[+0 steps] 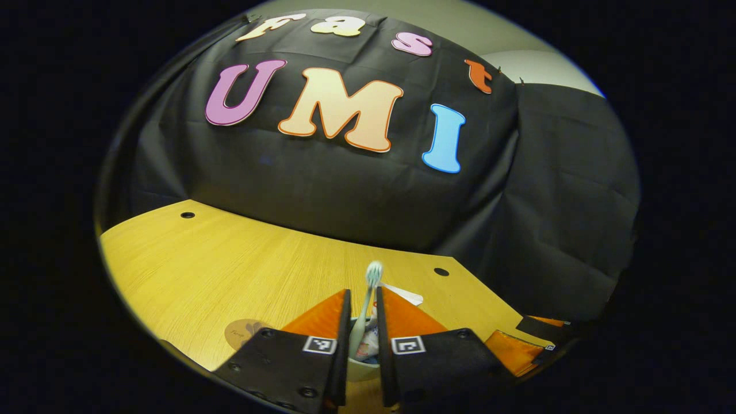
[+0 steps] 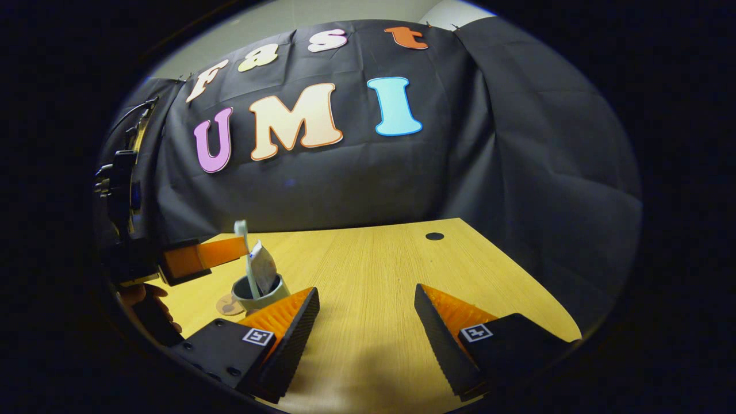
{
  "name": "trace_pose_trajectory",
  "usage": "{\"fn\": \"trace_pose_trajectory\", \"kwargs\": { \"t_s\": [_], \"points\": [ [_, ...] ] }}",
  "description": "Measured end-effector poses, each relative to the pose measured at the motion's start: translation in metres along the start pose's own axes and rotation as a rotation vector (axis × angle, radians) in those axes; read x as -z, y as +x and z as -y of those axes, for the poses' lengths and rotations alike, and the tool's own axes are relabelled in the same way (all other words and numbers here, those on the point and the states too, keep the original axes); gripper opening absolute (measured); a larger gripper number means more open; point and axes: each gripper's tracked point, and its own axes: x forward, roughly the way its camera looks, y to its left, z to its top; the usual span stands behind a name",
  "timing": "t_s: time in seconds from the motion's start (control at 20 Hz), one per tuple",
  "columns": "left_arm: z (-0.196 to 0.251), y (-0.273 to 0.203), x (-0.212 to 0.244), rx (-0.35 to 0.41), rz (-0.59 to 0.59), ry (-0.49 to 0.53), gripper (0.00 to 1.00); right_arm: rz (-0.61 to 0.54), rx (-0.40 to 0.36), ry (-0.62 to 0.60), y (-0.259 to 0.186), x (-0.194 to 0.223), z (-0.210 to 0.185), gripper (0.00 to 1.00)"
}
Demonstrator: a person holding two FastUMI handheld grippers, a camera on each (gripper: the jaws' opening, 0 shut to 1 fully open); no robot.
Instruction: Put the toothbrush and toothpaste on the desktop into the cup, then pick up the cup and place it on the coaster on the desktop.
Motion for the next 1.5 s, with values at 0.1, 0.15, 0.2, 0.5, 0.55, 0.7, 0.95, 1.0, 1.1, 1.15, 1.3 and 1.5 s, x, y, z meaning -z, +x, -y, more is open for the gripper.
{"fn": "trace_pose_trajectory", "kwargs": {
  "t_s": [0.1, 0.15, 0.2, 0.5, 0.55, 0.7, 0.95, 1.0, 1.1, 1.15, 1.3, 1.5],
  "points": [
    [-0.002, -0.005, 0.003, -0.011, -0.009, -0.002, 0.45, -0.002, -0.004, -0.007, 0.000, 0.001, -0.003, 1.00],
    [-0.002, -0.009, 0.005, -0.016, -0.018, 0.002, 0.61, -0.004, -0.010, -0.010, 0.000, 0.001, -0.005, 1.00],
    [-0.004, -0.012, 0.005, -0.024, -0.019, 0.011, 0.78, -0.007, -0.017, -0.012, 0.000, 0.000, -0.009, 1.00],
    [-0.031, -0.047, -0.012, -0.086, -0.030, 0.049, 0.92, -0.034, -0.108, -0.060, -0.003, -0.012, -0.043, 1.00],
    [-0.038, -0.055, -0.014, -0.104, -0.037, 0.057, 0.92, -0.042, -0.129, -0.068, -0.003, -0.014, -0.050, 1.00],
    [-0.062, -0.076, -0.026, -0.152, -0.039, 0.075, 0.92, -0.069, -0.187, -0.079, -0.003, -0.021, -0.071, 1.00],
    [-0.112, -0.103, -0.039, -0.210, -0.060, 0.038, 0.92, -0.155, -0.244, -0.071, -0.001, -0.019, -0.103, 1.00],
    [-0.124, -0.105, -0.042, -0.218, -0.065, 0.046, 0.92, -0.187, -0.255, -0.060, 0.000, -0.015, -0.108, 1.00],
    [-0.143, -0.106, -0.052, -0.211, -0.069, 0.076, 0.92, -0.250, -0.245, -0.050, 0.006, -0.007, -0.112, 1.00],
    [-0.151, -0.105, -0.054, -0.199, -0.077, 0.094, 0.92, -0.283, -0.240, -0.041, 0.009, -0.002, -0.113, 1.00],
    [-0.171, -0.088, -0.063, -0.161, -0.077, 0.126, 0.92, -0.384, -0.219, -0.008, 0.016, 0.011, -0.117, 1.00],
    [-0.204, -0.079, -0.072, -0.114, -0.102, 0.102, 0.92, -0.476, -0.245, -0.052, 0.013, 0.018, -0.127, 0.99]
  ]
}}
